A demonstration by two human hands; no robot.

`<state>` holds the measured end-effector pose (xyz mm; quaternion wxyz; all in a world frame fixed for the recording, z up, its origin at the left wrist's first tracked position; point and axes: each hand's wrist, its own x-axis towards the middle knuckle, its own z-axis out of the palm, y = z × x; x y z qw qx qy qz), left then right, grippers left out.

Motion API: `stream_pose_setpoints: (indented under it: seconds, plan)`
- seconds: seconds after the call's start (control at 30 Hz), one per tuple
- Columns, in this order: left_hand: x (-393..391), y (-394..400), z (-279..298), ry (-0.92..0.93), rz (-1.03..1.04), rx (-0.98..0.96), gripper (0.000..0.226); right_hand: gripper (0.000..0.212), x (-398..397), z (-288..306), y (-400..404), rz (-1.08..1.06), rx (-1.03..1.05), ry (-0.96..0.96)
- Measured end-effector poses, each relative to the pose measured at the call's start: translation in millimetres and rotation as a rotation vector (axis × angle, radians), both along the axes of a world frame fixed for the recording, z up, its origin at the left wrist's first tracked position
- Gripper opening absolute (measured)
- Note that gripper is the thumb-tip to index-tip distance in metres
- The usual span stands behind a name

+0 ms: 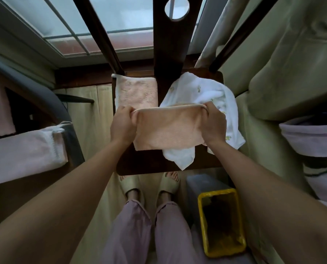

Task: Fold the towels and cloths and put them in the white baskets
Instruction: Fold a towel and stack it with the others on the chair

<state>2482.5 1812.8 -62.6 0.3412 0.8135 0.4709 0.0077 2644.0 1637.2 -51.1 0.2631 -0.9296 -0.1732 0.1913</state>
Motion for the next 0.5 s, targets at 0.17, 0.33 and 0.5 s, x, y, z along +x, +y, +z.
stream_pose_setpoints:
  seconds: [0.17, 0.33, 0.5]
  plan:
    - [4, 1, -25, 0.051, -0.007, -0.044, 0.019, 0.030, 10, -34, 1, 0.126, -0.066, -0.115]
    - [7, 3, -29, 0.203, -0.182, -0.042, 0.038, 0.038, 16, -46, -2, 0.294, -0.140, -0.094]
    - [21, 6, -18, 0.296, -0.466, 0.075, 0.042, 0.017, 22, -35, 6, 0.225, -0.030, 0.000]
